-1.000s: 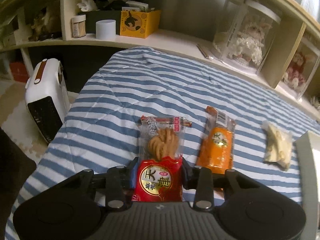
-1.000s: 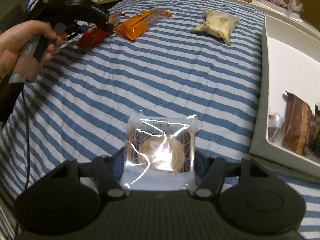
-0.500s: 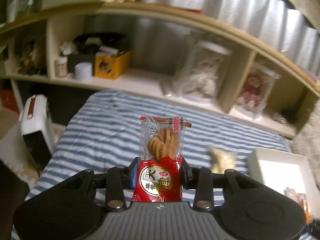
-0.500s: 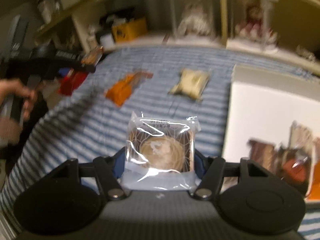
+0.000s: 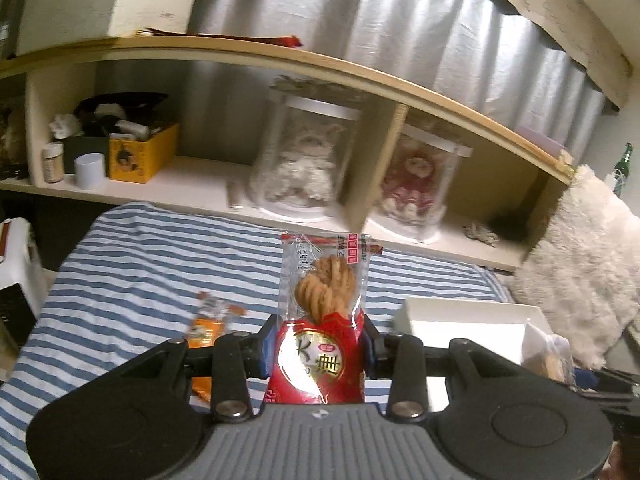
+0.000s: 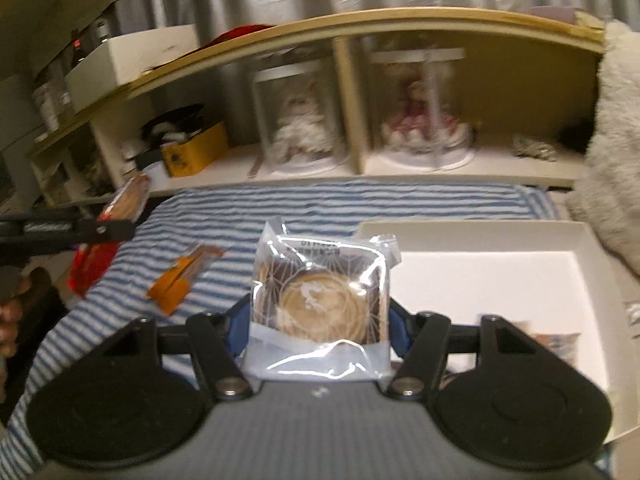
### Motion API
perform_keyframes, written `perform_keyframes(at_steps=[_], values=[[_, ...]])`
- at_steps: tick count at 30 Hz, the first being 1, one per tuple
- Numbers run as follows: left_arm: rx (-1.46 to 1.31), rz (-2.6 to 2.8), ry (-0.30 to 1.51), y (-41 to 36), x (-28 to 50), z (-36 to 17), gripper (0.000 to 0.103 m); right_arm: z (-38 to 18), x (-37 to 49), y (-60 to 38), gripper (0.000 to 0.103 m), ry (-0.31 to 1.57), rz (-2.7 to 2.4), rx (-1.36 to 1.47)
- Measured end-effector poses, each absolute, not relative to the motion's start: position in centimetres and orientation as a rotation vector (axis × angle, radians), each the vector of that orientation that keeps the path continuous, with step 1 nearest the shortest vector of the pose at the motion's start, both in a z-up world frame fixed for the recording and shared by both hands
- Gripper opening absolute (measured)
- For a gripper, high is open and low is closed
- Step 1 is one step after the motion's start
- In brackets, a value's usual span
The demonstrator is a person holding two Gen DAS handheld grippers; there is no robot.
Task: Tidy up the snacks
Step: 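Carry the cookie with the right tool while the left tool carries the red packet to the tray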
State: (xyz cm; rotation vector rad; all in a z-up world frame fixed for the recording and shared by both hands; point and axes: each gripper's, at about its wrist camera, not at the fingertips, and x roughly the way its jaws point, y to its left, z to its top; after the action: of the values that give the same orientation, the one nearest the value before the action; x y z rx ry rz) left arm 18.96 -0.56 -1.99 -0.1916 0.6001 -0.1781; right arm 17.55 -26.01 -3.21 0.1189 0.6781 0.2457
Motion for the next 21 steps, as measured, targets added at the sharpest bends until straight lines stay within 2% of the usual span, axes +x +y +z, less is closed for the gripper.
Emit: perform_keyframes(at_steps=[12,21], values=[[-0.201,-0.276,0.685,-10.6,21.9,-2.9,0.041,-4.2,19.5,-34.1,0.07,0.696,0.116,0.176],[-0.232,-0.304,0.754,-16.5,24.4,-5.5,0.041,-6.0,20.7,-39.7,0.07,0.712,0.045,0.219]])
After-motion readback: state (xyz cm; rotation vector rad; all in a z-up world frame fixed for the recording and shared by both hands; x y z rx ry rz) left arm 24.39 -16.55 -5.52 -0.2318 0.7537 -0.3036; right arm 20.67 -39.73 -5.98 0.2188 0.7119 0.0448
